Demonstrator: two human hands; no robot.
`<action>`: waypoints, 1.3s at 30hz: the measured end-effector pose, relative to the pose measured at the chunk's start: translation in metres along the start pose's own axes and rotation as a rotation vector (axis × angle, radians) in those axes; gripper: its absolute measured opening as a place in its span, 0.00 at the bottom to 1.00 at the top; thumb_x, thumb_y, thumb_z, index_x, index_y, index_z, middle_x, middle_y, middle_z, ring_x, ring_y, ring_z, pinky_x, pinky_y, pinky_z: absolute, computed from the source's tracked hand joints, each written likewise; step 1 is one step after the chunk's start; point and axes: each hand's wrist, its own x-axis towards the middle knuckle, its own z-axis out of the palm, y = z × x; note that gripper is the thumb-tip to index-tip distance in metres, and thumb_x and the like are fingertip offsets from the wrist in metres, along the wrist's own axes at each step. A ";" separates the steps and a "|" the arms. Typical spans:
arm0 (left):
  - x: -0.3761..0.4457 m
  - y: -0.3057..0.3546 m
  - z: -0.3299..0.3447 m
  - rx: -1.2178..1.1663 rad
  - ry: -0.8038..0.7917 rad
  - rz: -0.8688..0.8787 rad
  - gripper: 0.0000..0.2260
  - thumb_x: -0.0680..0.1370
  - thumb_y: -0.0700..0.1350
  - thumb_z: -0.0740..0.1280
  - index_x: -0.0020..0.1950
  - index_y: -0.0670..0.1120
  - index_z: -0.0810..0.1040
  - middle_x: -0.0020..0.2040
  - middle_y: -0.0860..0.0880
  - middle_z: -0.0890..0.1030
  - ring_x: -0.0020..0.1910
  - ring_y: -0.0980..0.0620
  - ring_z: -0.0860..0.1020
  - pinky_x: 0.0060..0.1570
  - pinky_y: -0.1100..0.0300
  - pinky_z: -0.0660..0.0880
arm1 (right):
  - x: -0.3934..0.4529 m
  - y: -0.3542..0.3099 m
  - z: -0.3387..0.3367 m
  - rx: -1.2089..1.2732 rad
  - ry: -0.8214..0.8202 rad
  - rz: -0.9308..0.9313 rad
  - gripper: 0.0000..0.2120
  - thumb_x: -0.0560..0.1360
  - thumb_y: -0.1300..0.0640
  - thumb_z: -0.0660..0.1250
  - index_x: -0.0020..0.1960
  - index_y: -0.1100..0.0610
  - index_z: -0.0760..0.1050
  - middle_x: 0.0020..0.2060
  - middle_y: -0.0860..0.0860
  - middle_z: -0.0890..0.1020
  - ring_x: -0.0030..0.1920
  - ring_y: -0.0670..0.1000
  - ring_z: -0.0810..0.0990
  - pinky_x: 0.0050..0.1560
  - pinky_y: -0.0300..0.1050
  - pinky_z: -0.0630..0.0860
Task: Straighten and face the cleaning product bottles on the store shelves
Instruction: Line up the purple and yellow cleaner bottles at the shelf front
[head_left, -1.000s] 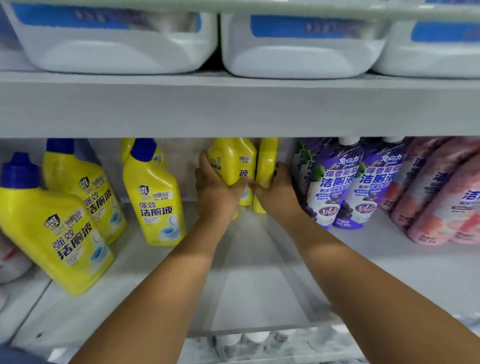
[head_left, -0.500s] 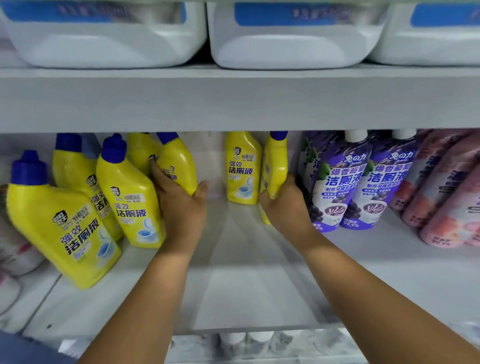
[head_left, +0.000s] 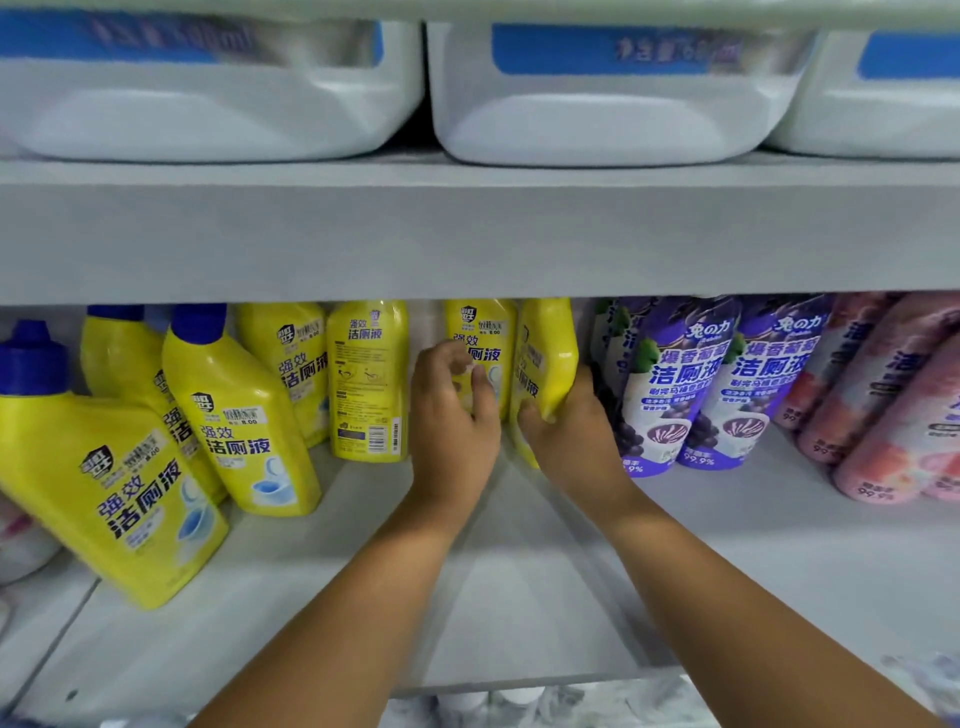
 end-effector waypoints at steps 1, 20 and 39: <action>-0.001 -0.003 0.008 -0.002 -0.048 -0.092 0.13 0.79 0.44 0.68 0.60 0.39 0.76 0.54 0.43 0.79 0.55 0.45 0.78 0.58 0.53 0.75 | 0.001 0.000 0.001 0.002 0.002 0.004 0.19 0.75 0.58 0.70 0.63 0.58 0.68 0.55 0.56 0.82 0.55 0.59 0.81 0.52 0.45 0.74; 0.022 -0.051 0.020 -0.016 -0.363 -0.518 0.28 0.70 0.59 0.76 0.64 0.46 0.75 0.60 0.44 0.80 0.59 0.42 0.79 0.56 0.52 0.75 | 0.023 0.020 0.016 0.156 0.126 0.149 0.18 0.82 0.57 0.65 0.70 0.56 0.68 0.60 0.55 0.82 0.58 0.56 0.81 0.59 0.44 0.74; 0.016 -0.089 -0.007 -0.158 -0.363 -0.536 0.30 0.75 0.61 0.67 0.74 0.50 0.71 0.67 0.49 0.81 0.65 0.47 0.79 0.68 0.44 0.75 | 0.044 0.027 0.021 0.295 -0.057 0.175 0.19 0.85 0.59 0.60 0.75 0.55 0.66 0.59 0.50 0.80 0.54 0.49 0.78 0.40 0.19 0.70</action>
